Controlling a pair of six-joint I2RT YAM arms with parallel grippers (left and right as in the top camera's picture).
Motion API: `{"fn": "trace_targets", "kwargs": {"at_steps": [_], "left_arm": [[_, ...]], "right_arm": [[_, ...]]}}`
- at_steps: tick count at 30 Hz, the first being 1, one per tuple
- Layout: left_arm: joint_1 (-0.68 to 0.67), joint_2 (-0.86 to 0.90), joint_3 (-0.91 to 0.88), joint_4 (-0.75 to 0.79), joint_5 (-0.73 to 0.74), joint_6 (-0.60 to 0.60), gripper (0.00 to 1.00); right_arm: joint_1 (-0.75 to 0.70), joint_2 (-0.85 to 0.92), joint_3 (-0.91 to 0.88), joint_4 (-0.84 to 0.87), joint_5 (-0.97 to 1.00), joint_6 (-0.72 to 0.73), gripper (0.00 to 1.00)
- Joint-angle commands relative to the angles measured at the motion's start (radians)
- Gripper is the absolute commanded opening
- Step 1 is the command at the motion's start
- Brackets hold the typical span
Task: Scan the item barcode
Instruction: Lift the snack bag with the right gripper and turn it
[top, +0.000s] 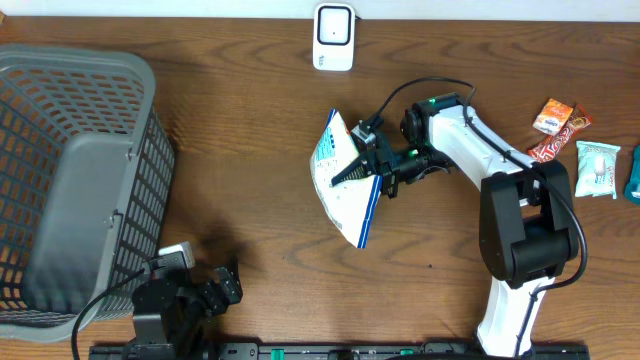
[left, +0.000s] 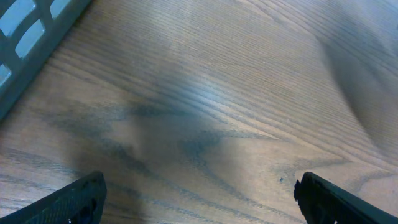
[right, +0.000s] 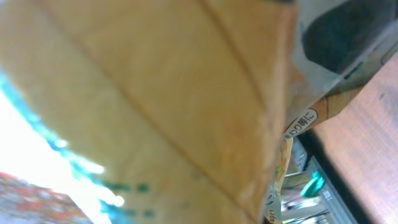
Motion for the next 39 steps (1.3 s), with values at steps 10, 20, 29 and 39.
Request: {"fn": "trace_targets", "kwargs": {"at_steps": [10, 20, 29, 39], "left_arm": [[0.002, -0.005, -0.005, -0.034, 0.001, 0.006, 0.98], [0.002, -0.005, -0.005, -0.034, 0.001, 0.006, 0.98], [0.002, -0.005, -0.005, -0.034, 0.001, 0.006, 0.98], [0.002, -0.005, -0.005, -0.034, 0.001, 0.006, 0.98]], "right_arm": [[0.003, -0.002, 0.001, 0.102, 0.016, -0.64, 0.01], [0.08, -0.002, 0.001, 0.377, 0.172, -0.603, 0.01], [0.151, -0.002, 0.001, 0.728, 0.473, -0.23, 0.01], [0.18, -0.002, 0.003, 0.941, 0.961, 0.138, 0.01]]}}
